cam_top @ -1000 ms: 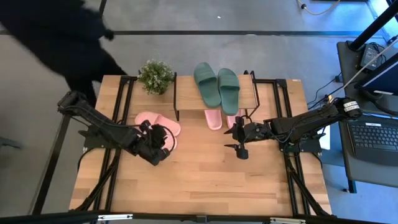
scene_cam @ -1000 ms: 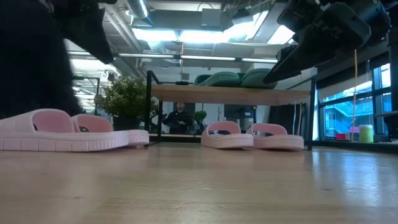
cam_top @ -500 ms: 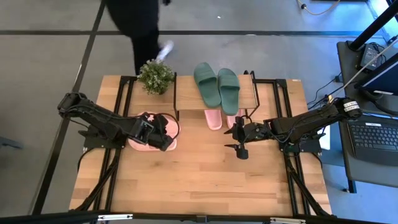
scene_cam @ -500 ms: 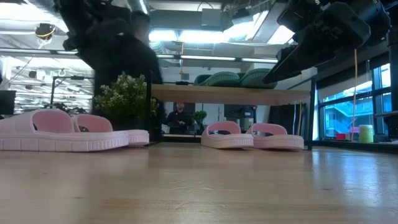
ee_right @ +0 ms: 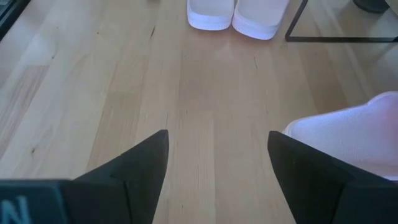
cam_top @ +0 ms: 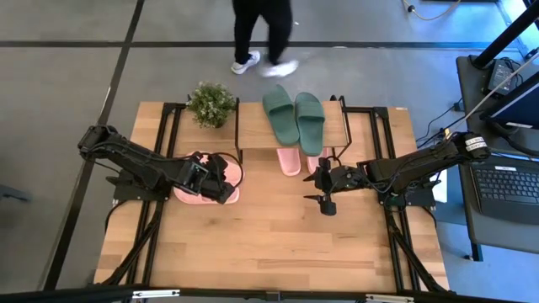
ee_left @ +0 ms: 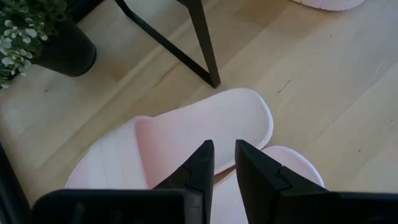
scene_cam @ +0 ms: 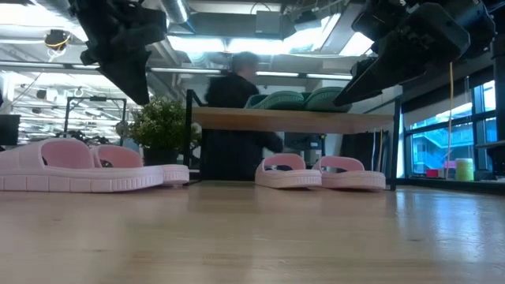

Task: Pick and place slides into the shelf
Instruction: Put the pink slipper under the shelf

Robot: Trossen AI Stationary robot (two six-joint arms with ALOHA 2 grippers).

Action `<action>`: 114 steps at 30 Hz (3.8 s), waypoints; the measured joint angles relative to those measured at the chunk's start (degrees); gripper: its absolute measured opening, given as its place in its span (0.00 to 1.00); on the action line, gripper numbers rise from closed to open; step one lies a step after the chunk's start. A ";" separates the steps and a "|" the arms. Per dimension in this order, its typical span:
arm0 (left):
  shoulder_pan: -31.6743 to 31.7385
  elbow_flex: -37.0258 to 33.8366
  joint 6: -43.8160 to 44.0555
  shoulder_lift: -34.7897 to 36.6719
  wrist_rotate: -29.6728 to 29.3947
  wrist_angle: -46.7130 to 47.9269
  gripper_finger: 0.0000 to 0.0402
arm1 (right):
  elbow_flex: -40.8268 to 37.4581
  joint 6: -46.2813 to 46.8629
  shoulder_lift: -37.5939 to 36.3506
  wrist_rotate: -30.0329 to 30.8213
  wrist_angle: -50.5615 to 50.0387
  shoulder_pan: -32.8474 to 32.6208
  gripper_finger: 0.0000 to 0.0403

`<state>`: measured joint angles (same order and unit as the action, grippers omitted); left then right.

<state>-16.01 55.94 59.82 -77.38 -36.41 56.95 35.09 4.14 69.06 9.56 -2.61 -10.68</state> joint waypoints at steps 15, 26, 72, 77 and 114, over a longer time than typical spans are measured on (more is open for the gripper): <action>0.04 0.00 -1.32 0.00 4.00 1.13 0.52 | 0.00 0.00 0.00 0.00 0.00 0.00 0.68; 1.08 0.04 -1.26 0.00 3.71 -1.83 0.54 | 0.00 -0.23 0.00 0.00 0.00 0.00 0.68; 16.74 0.04 2.55 -20.94 4.10 11.82 0.54 | 0.00 -0.11 0.00 0.00 1.42 -0.02 0.68; 17.38 0.04 2.67 -20.94 4.72 13.56 0.54 | 0.00 -0.11 0.00 0.00 1.41 -0.01 0.68; 15.03 6.41 4.54 -19.66 8.25 33.08 0.01 | 0.00 0.07 0.00 -0.02 0.93 -0.02 0.68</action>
<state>-0.98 62.36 64.36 -97.04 -28.17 90.03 35.09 4.21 69.06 9.54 -1.68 -10.70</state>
